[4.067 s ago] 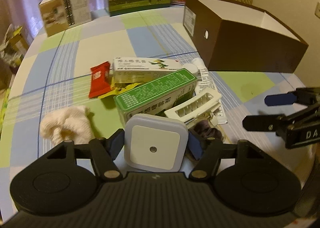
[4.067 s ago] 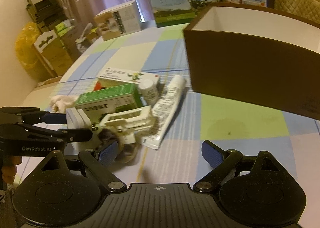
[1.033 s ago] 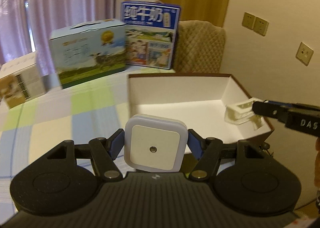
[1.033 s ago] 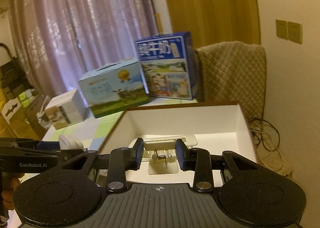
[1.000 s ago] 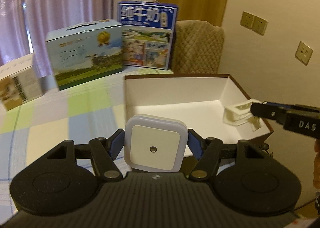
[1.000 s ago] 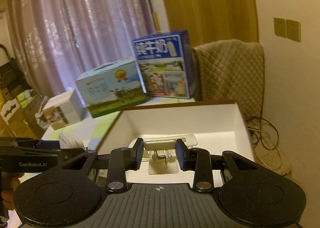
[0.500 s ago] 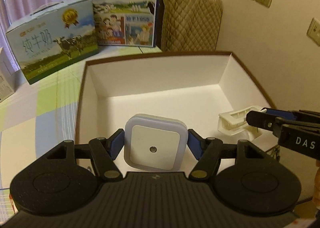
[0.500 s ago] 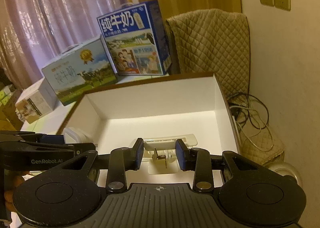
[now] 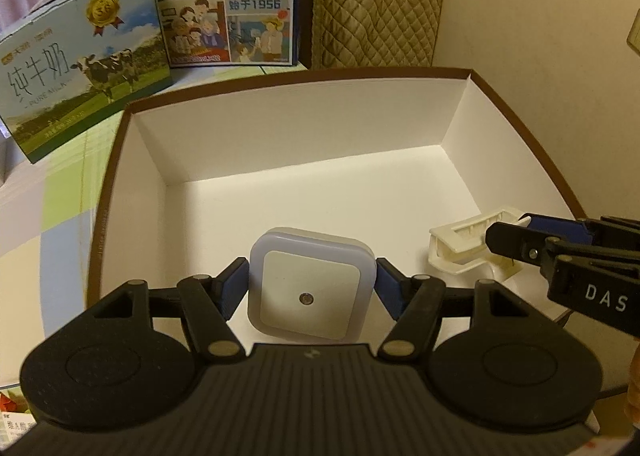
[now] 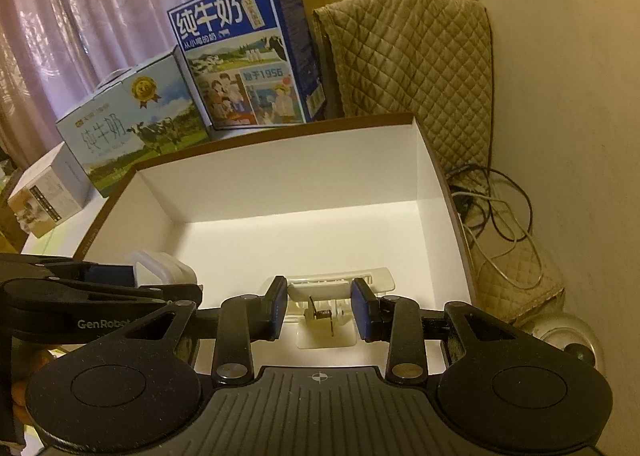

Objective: Organize objects
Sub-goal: 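Lower both held items into the brown box and open both grippers, then withdraw both grippers from the box back over the table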

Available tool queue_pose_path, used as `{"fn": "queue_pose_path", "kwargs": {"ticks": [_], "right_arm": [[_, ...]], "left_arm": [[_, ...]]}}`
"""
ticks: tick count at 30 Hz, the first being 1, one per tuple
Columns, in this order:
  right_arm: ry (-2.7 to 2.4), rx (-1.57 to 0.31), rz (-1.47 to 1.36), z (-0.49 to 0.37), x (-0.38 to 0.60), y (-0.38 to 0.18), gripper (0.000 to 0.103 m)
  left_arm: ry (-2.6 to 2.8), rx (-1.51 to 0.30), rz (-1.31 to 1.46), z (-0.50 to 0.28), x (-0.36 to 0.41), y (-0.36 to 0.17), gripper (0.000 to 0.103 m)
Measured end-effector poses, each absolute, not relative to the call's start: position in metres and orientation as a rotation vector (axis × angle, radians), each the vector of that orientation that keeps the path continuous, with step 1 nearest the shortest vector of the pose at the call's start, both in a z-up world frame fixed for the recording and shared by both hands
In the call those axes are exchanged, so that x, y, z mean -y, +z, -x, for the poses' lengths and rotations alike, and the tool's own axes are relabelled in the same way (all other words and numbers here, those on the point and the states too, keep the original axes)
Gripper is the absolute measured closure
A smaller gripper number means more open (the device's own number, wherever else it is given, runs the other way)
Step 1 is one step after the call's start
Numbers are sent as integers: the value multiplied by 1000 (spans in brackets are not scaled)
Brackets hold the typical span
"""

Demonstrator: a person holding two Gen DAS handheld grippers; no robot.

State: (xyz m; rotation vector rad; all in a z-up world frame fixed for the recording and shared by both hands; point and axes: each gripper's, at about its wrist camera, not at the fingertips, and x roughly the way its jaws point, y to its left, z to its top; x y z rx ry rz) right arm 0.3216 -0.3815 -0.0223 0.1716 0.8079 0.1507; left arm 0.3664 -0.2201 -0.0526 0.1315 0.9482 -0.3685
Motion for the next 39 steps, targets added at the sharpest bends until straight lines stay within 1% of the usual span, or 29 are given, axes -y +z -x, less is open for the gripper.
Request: {"fn": "queue_pose_path", "kwargs": {"ticks": [3, 5, 9, 11, 20, 21, 23, 25, 28, 31, 39], "right_arm": [[148, -812, -172, -323, 382, -23, 72], [146, -814, -175, -324, 383, -24, 72], [146, -823, -190, -326, 384, -25, 72], [145, -827, -200, -327, 384, -26, 72], [165, -800, -274, -333, 385, -22, 71], [172, -795, -284, -334, 384, -20, 70], [174, -775, -297, -334, 383, -16, 64], [177, -757, -307, -332, 383, -11, 49], [170, -740, -305, -329, 382, -6, 41], [165, -739, -294, -326, 381, -2, 37], [161, -734, -247, -306, 379, 6, 33]], "left_arm": [[-376, -954, -126, -368, 222, -56, 38], [-377, -951, -130, -368, 223, -57, 33], [-373, -948, -134, -369, 223, -55, 31], [-370, -947, -137, -369, 222, -54, 29], [-358, -938, -151, -364, 212, -48, 26], [-358, -935, -153, -363, 211, -48, 25], [-357, -930, -152, -362, 209, -45, 23], [-357, -926, -148, -360, 206, -43, 23], [-346, -911, -159, -356, 204, -40, 21], [-339, -903, -158, -352, 199, -37, 19], [-339, -885, -124, -332, 176, -24, 17]]}}
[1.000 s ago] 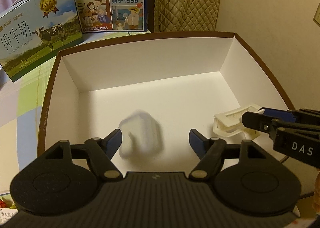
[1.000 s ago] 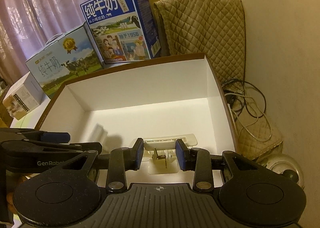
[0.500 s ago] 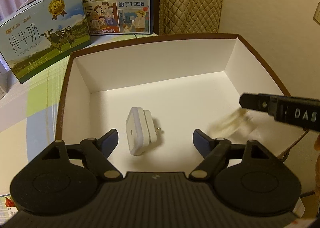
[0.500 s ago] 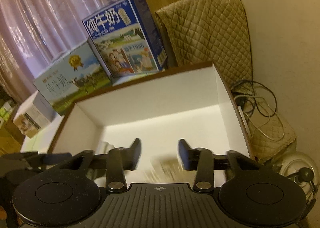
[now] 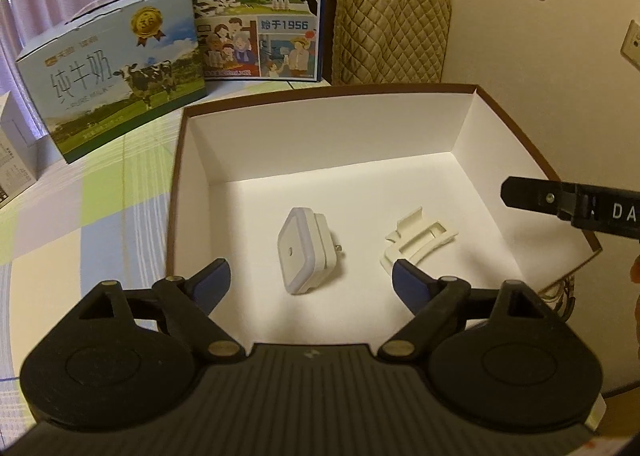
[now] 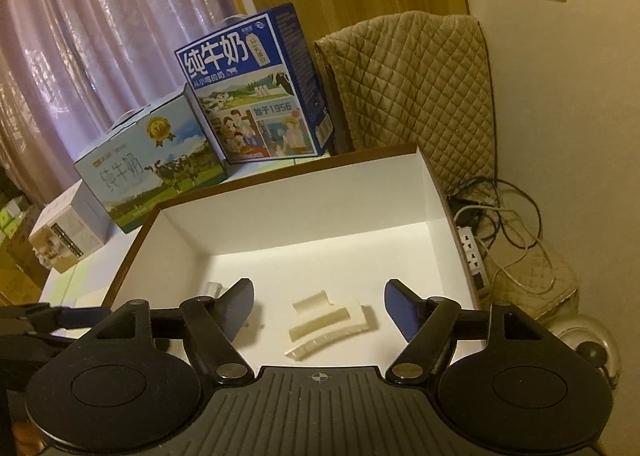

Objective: Organize objects
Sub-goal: 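Withdraw both grippers from the box back over the table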

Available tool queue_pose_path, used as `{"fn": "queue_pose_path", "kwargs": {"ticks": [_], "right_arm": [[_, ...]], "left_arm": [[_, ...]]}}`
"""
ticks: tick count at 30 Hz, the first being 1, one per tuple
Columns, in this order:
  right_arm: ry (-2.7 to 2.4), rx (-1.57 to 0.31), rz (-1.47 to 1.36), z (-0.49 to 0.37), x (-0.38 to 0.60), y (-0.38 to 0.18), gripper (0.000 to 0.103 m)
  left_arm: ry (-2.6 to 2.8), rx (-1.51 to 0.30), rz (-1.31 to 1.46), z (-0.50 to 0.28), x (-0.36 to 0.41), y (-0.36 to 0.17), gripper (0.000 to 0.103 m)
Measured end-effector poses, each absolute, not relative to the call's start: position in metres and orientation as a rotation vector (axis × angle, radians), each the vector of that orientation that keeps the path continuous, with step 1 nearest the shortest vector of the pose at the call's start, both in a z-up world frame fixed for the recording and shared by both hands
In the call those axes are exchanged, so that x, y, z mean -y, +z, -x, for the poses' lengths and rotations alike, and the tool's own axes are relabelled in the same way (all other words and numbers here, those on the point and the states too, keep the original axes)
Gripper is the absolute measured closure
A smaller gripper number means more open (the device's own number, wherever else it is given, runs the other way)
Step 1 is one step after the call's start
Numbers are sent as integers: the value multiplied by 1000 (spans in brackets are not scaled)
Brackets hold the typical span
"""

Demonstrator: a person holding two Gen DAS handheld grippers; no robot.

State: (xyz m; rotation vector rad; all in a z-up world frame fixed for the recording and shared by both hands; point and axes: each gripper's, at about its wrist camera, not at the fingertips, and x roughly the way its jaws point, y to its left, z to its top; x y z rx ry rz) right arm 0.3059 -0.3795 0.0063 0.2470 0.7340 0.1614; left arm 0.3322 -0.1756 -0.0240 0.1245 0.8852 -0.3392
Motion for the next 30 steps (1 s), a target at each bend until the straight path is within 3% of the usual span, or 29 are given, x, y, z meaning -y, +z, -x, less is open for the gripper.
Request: {"fn": "queue_pose_path", "kwargs": {"ticks": [30], "right_arm": [[275, -677, -113, -184, 311, 52, 30]], "left_arm": [[-290, -775, 21, -202, 53, 49, 10]]}}
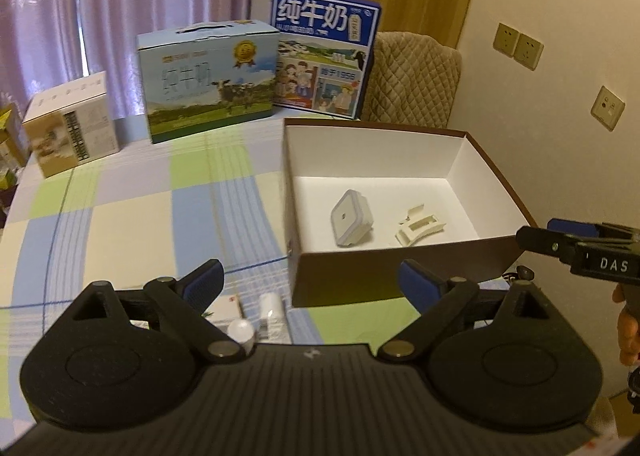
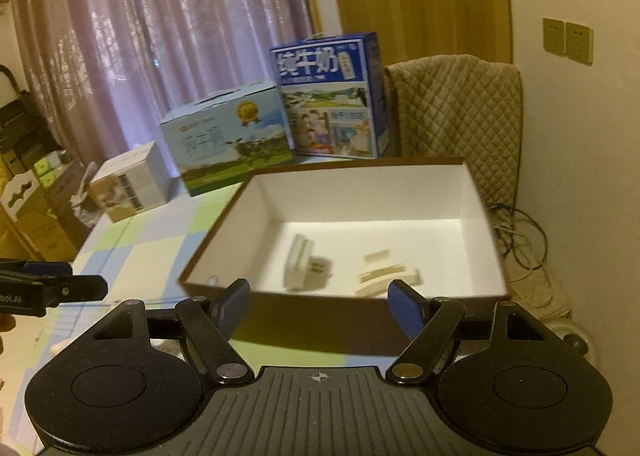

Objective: Organize objects
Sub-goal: 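Withdraw both grippers from the box back over the table, then reach the right gripper to the dark brown scrunchie and grasp it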

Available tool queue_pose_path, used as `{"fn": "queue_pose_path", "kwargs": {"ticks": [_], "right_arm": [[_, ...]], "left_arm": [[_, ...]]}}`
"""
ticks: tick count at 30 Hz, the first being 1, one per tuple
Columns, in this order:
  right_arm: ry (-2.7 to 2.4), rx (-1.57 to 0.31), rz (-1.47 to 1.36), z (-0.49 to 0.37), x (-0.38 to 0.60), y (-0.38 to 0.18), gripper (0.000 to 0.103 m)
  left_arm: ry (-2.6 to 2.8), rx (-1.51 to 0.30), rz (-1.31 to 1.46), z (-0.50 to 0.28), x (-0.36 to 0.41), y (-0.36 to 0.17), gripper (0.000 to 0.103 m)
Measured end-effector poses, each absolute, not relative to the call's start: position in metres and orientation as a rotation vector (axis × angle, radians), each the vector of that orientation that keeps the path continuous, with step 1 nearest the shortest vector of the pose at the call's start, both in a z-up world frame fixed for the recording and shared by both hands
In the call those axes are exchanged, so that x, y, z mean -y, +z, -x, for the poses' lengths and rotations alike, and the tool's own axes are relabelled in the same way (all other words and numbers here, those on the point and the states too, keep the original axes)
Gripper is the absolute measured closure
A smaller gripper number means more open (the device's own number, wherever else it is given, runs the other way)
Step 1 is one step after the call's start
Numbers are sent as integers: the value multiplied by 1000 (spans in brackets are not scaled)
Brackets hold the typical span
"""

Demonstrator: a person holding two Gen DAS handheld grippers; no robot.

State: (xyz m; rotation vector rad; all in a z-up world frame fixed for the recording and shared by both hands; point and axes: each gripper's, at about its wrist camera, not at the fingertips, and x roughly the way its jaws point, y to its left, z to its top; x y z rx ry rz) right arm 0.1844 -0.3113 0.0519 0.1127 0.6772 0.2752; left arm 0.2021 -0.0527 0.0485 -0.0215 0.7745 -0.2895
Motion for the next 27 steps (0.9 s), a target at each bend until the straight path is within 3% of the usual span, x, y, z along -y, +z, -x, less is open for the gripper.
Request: {"fn": "queue_pose_path", "kwargs": {"ticks": [27], "right_arm": [[502, -776, -62, -131, 214, 0, 30]], "left_arm": [[-39, -850, 129, -102, -52, 3, 10]]}}
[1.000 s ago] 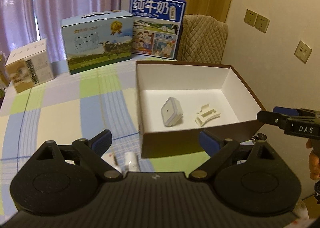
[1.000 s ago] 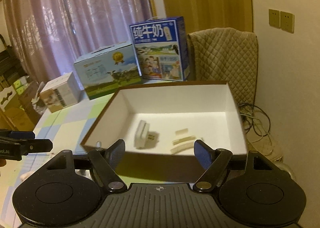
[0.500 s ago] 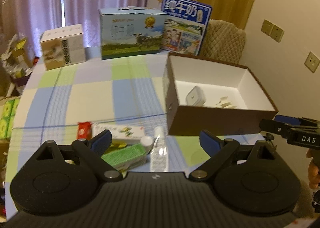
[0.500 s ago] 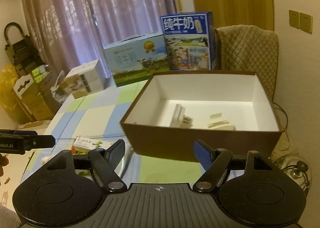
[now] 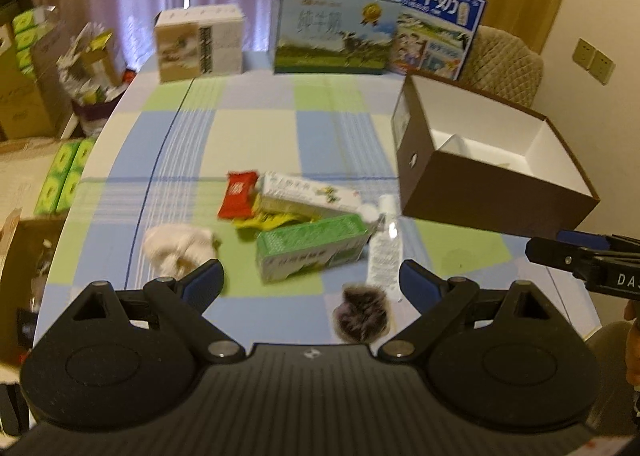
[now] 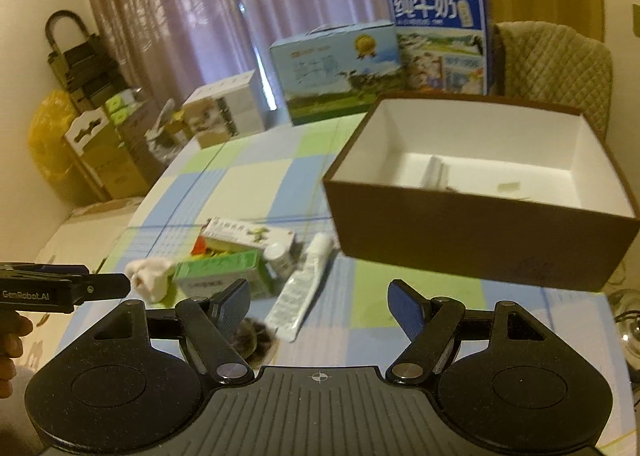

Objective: Organize objects
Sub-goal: 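Reach the right gripper to the dark brown scrunchie and grasp it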

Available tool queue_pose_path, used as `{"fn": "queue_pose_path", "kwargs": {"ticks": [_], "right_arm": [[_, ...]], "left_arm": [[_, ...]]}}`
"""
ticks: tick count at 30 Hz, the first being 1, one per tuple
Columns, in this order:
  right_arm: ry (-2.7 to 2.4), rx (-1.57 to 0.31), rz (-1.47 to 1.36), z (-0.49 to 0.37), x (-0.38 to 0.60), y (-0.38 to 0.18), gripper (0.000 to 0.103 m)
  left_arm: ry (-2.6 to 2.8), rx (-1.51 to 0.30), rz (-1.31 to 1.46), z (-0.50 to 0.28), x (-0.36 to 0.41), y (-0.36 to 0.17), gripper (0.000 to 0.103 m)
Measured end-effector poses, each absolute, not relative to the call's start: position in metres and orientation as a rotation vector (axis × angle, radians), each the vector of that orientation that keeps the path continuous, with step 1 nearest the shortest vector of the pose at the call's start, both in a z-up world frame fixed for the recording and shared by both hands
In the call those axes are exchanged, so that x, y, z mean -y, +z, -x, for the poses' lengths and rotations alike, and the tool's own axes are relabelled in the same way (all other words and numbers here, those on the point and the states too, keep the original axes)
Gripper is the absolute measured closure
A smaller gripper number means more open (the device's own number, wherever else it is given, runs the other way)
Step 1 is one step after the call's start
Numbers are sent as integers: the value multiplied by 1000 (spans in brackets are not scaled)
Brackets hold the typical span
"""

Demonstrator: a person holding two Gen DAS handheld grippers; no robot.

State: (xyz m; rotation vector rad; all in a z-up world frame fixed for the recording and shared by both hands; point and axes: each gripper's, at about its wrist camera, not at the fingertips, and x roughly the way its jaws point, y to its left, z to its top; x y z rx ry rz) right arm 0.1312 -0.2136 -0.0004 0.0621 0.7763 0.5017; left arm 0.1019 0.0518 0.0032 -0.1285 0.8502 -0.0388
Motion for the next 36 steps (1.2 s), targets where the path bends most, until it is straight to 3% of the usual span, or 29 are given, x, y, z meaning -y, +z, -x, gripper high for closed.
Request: {"fn": "queue_pose_path", "kwargs": {"ticks": [36], "right_arm": [[735, -910, 166, -142, 100, -96, 30]], "left_arm": [[120, -993, 169, -102, -86, -72, 11]]}}
